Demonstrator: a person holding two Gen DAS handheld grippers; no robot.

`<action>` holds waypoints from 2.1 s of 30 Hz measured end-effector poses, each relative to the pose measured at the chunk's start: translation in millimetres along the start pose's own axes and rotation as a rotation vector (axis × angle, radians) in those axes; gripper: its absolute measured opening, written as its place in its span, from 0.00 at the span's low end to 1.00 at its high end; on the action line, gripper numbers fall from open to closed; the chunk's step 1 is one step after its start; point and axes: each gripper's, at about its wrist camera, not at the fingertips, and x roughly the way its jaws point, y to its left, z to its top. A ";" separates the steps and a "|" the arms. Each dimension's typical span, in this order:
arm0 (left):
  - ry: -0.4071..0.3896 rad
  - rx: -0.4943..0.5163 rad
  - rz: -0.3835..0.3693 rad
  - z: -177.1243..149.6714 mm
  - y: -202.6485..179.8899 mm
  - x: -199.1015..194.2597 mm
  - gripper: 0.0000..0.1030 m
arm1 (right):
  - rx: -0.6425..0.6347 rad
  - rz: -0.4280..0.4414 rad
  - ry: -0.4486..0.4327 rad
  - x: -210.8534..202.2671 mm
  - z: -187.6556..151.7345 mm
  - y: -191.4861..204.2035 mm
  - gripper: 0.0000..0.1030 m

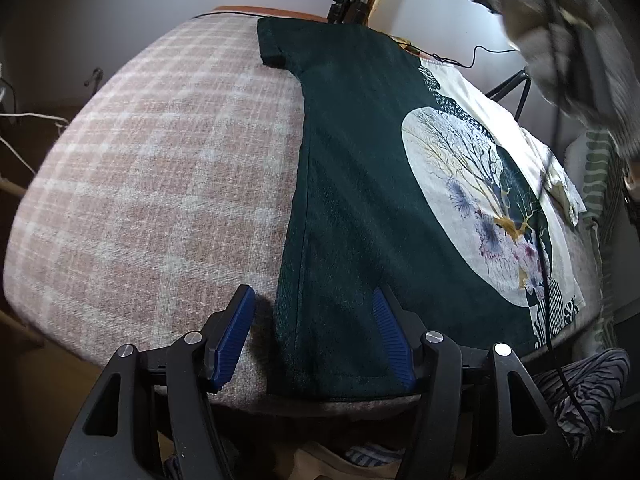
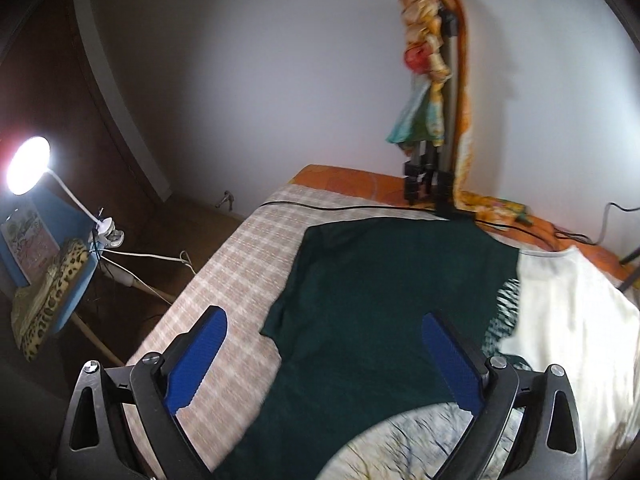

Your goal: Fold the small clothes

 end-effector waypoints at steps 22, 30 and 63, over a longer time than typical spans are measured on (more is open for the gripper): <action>-0.041 0.051 -0.001 -3.4 -3.7 0.7 0.79 | -0.183 -0.210 0.264 233.7 56.4 57.1 0.76; -0.076 0.061 0.048 -7.2 -4.8 -0.9 0.58 | -0.239 -0.249 0.316 250.1 50.3 56.8 0.75; -0.140 0.164 -0.232 -1.2 -71.6 -17.2 0.03 | -0.059 -0.293 0.101 85.1 57.2 -80.5 0.00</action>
